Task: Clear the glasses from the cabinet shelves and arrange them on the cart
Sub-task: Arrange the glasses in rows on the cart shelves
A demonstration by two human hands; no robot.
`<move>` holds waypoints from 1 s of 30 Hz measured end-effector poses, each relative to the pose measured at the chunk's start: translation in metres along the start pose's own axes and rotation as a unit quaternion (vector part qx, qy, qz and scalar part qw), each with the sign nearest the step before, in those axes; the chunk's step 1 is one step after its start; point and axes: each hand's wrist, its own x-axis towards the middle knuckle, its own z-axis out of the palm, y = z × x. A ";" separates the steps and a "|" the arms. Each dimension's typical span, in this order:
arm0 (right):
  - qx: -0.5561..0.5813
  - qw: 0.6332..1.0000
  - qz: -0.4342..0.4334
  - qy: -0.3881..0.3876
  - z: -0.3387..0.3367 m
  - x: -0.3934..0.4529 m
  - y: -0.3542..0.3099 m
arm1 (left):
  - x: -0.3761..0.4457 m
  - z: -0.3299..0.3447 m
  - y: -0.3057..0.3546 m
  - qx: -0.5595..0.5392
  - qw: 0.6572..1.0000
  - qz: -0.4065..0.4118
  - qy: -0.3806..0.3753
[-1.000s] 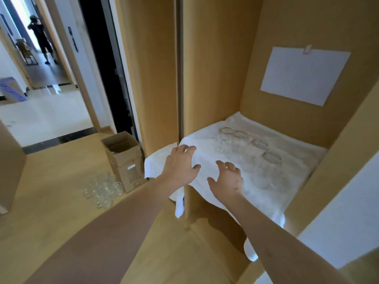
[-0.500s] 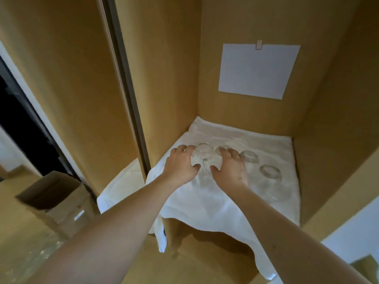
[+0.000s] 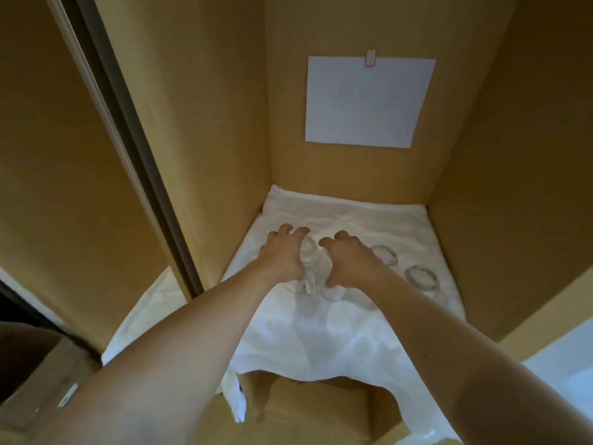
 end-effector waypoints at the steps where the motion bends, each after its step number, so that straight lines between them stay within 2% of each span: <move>1: -0.009 1.000 -0.008 -0.011 -0.001 0.004 0.002 | 0.005 -0.001 0.002 0.016 1.000 0.003 -0.014; 7: -0.009 0.997 -0.054 -0.048 -0.002 0.023 0.019 | 0.031 0.005 0.009 0.061 0.992 0.031 -0.102; 16: 0.029 0.995 -0.084 -0.054 -0.009 0.036 0.028 | 0.049 0.007 0.002 0.071 0.991 0.067 -0.091; 20: 0.054 0.996 -0.075 -0.019 -0.016 0.028 0.023 | 0.039 -0.007 -0.005 0.089 0.992 0.068 -0.052; 24: 0.084 0.993 -0.045 0.064 -0.034 0.017 0.015 | 0.022 -0.037 -0.018 0.120 0.990 0.065 0.026; 30: 0.154 0.962 0.059 0.219 -0.056 -0.018 -0.003 | -0.004 -0.079 -0.031 0.032 0.983 0.040 0.177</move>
